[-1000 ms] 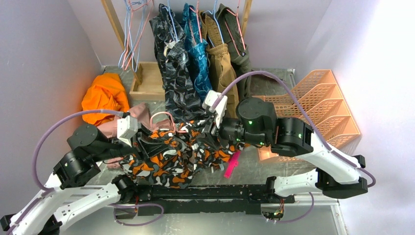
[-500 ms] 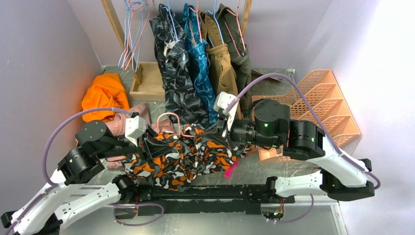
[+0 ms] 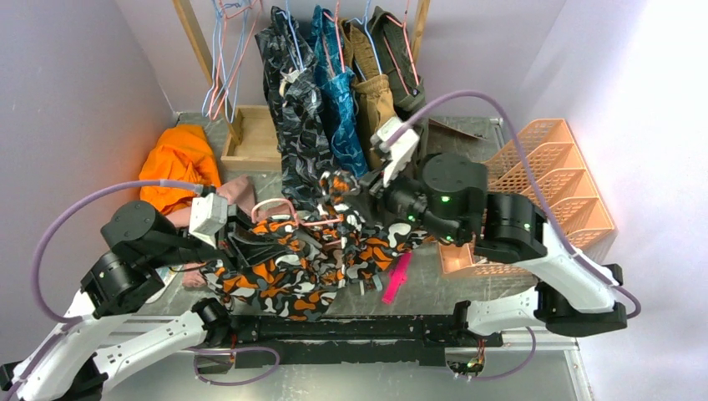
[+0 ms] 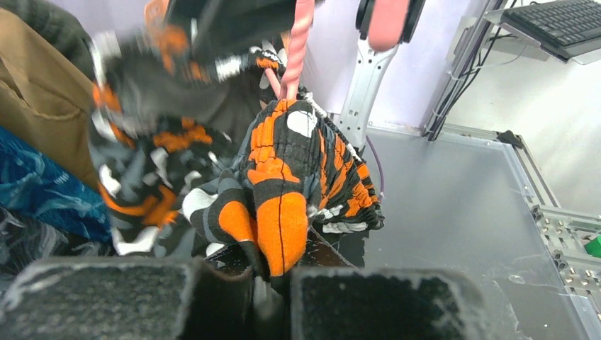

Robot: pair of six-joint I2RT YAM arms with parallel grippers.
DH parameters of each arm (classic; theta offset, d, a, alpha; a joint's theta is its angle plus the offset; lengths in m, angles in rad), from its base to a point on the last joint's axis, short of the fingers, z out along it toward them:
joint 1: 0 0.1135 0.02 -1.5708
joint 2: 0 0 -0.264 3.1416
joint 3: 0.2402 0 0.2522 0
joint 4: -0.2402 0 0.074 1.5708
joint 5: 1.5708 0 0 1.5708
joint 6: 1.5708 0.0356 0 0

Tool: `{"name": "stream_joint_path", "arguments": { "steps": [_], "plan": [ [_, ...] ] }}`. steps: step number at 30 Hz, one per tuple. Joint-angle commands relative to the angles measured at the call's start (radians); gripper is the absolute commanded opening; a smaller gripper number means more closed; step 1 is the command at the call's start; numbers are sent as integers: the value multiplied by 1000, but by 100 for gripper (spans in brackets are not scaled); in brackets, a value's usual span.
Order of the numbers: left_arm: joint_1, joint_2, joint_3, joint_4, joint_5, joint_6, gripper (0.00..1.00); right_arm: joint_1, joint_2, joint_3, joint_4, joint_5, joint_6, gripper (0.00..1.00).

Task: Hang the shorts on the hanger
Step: Hang the shorts on the hanger.

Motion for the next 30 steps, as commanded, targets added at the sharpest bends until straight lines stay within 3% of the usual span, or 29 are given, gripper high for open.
{"name": "stream_joint_path", "arguments": {
  "steps": [1, 3, 9, 14, 23, 30],
  "plan": [
    [3, -14, 60, 48, -5, 31, 7, 4, 11, 37, -120, -59, 19, 58],
    [3, -22, 70, 42, -34, 40, 7, 3, -33, 47, -92, -81, 4, 72],
    [2, -102, 46, 74, -141, 26, 7, 3, -188, -4, -18, -116, -42, 75],
    [1, -139, 31, 52, -194, 10, 7, 3, -240, -55, -15, -184, -45, 73],
    [3, -123, 30, 40, -224, -5, 7, 3, -143, -64, -13, -312, -92, 68],
    [3, -96, 51, 14, -211, -12, 7, 2, -114, -61, 21, -288, -147, 63]
  ]
}}
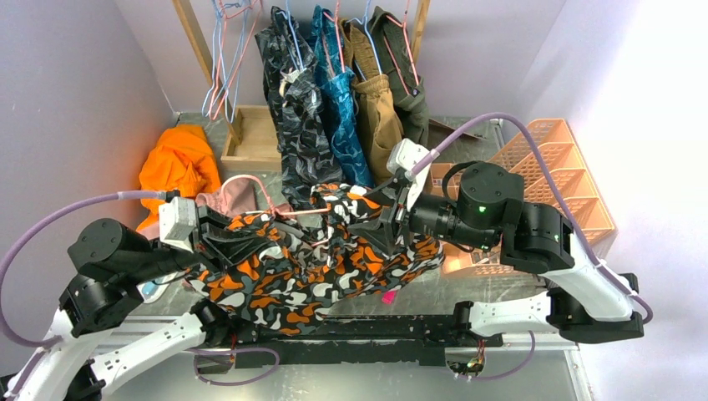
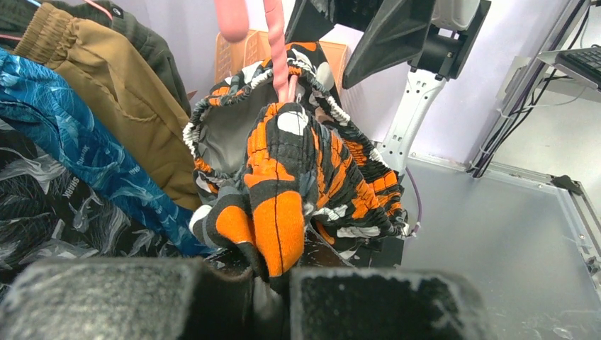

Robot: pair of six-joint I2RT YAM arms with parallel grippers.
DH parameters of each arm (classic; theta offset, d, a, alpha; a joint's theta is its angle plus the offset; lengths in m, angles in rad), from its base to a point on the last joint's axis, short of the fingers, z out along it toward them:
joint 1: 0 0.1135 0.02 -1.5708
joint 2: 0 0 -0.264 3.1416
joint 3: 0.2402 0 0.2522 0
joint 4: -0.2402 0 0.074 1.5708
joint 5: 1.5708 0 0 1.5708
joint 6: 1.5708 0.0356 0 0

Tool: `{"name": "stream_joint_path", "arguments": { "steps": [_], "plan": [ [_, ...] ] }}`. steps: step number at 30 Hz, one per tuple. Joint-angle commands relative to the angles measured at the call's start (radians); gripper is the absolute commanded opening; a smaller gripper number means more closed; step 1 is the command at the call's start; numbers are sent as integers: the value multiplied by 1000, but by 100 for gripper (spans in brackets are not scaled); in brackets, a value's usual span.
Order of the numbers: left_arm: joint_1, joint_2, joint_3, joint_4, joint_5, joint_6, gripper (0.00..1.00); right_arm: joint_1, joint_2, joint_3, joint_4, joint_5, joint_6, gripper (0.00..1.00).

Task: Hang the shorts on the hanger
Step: Hang the shorts on the hanger.

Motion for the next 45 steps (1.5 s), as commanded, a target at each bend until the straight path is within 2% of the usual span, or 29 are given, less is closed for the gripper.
{"name": "stream_joint_path", "arguments": {
  "steps": [1, 6, 12, 21, 24, 26, 27, 31, 33, 40, 45],
  "plan": [
    [3, 13, 31, 45, -18, -15, 7, 2, -30, 1, 48, 39, -52, 62],
    [3, 7, 57, 44, -29, -9, 7, 1, -142, -83, 141, 246, -68, 60],
    [2, -22, 70, 79, -53, -16, 7, 2, -258, -171, 143, 309, -38, 59],
    [2, -36, 74, 155, -60, -38, 7, 2, -290, -234, 82, 263, 17, 39],
    [1, -35, 72, 172, -62, -40, 7, 2, -269, -240, 40, 268, 25, 29],
    [2, -29, 78, 162, -66, -36, 7, 2, -268, -227, 20, 277, 27, 27],
    [2, -24, 86, 150, -65, -33, 7, 2, -277, -220, 29, 270, 25, 29],
    [1, 12, 107, 78, -25, -10, 7, 2, -307, -156, 103, 206, 1, 50],
    [1, 34, 110, 51, 24, -4, 7, 2, -284, -102, 116, 176, -21, 55],
    [2, 90, 79, 63, 174, -6, 7, 2, -121, 19, 116, 26, -89, 58],
    [3, 95, 45, 101, 229, -23, 7, 2, -20, 59, 151, -135, -44, 56]
  ]
}}
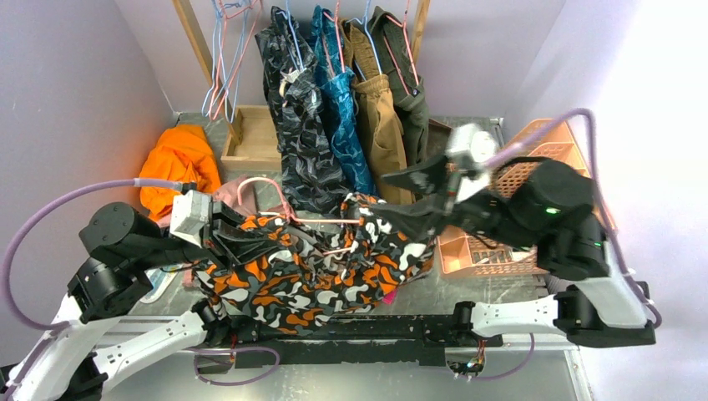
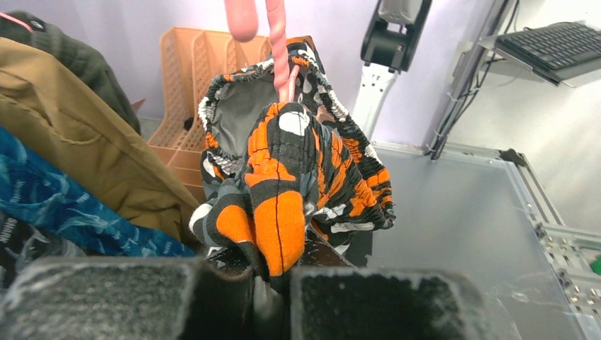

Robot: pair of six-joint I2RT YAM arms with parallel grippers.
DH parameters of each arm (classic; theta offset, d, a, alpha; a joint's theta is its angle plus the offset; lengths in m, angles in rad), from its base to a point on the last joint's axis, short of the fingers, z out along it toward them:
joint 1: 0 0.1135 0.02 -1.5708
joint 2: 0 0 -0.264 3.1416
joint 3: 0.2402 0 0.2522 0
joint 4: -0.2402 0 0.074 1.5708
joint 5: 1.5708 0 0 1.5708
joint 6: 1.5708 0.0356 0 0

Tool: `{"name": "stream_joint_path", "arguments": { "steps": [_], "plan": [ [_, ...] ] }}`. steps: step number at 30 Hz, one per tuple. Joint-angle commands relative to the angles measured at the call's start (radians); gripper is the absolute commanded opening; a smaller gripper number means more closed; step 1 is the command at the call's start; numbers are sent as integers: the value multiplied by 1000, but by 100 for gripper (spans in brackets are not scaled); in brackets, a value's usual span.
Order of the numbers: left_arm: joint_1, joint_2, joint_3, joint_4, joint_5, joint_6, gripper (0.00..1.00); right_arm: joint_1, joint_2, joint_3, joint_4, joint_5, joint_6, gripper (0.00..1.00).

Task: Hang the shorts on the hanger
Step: Hang the shorts on the hanger.

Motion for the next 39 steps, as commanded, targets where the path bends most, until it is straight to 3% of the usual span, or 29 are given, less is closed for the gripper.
{"name": "stream_joint_path", "arguments": {
  "steps": [1, 11, 16, 20, 27, 33, 36, 39],
  "plan": [
    [2, -11, -26, 80, 94, -17, 7, 1, 99, 14, 39, -177, 34, 56],
    [3, -67, -106, 171, 95, -36, 7, 2, 224, 103, 91, -221, 123, 58],
    [3, -143, -232, 341, 54, -84, 7, 2, 173, 94, 146, -174, 130, 61],
    [2, -202, -326, 500, 9, -108, 7, 1, 184, 179, 98, -126, 114, 62],
    [3, -279, -470, 789, -115, -125, 7, 3, 200, 315, 5, -5, 79, 62],
    [2, -273, -466, 758, -318, -102, 7, 1, 158, 282, -43, 258, 117, 60],
    [1, -269, -463, 743, -380, -84, 7, 2, 158, 269, -64, 289, 150, 59],
    [3, -286, -506, 836, -429, -80, 7, 2, 173, 272, -66, 279, 158, 59]
  ]
}}
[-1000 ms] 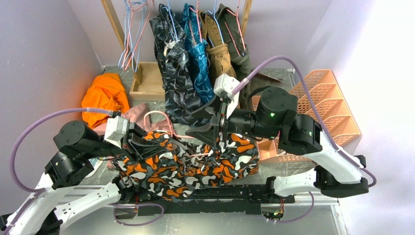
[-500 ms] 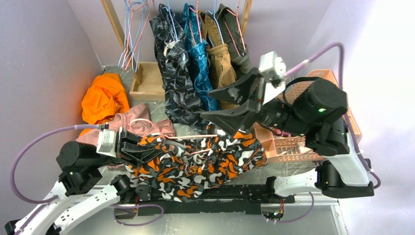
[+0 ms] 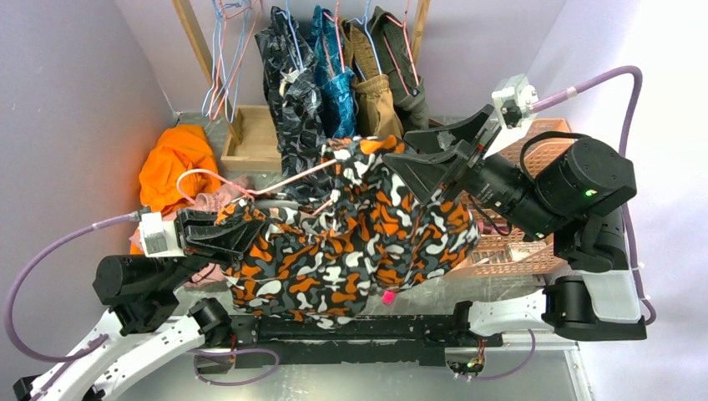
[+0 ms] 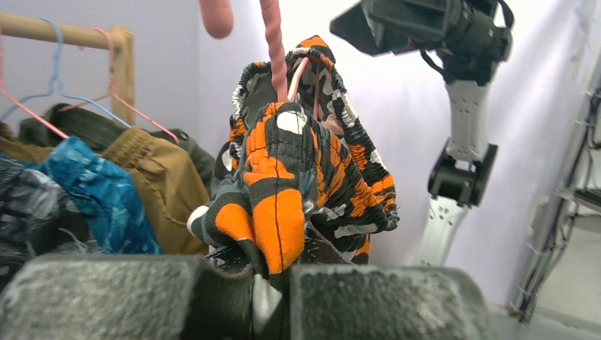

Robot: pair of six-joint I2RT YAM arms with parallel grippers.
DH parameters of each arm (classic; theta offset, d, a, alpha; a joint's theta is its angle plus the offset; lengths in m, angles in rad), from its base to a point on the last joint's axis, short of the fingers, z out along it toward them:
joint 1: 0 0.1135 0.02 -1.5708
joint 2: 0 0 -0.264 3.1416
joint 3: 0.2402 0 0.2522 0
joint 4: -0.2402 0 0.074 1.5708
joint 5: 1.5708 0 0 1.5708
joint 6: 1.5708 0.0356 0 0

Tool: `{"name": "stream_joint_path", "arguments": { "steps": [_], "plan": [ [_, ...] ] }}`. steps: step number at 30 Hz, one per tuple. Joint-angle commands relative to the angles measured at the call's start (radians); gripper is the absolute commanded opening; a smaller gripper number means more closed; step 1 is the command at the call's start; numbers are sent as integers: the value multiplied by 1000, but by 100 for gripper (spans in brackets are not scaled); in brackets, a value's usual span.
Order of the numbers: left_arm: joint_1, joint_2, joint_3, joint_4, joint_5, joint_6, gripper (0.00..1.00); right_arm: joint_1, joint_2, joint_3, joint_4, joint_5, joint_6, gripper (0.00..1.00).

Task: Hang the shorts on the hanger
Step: Hang the shorts on the hanger.

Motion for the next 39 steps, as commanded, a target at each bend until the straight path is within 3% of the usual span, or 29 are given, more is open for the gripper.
{"name": "stream_joint_path", "arguments": {
  "steps": [1, 6, 11, 20, 28, 31, 39],
  "plan": [
    [2, -21, -34, 186, -157, 25, 7, 2, 26, 2, -29, 54, 27, 59],
    [2, 26, -12, 281, -214, 60, 7, 2, 94, 91, -71, -18, 9, 61],
    [2, 120, 70, 291, -169, 86, 7, 2, 185, 173, -88, -59, -2, 62],
    [2, 167, 88, 317, -152, 75, 7, 2, 197, 89, 20, 121, -68, 62],
    [2, 170, 94, 301, -150, 80, 7, 2, 194, 24, 58, 104, -83, 59],
    [3, 176, 99, 291, -142, 78, 7, 2, 201, 13, 76, 118, -81, 55],
    [3, 172, 88, 272, -133, 61, 7, 3, 224, 8, 108, 83, -70, 31]
  ]
}}
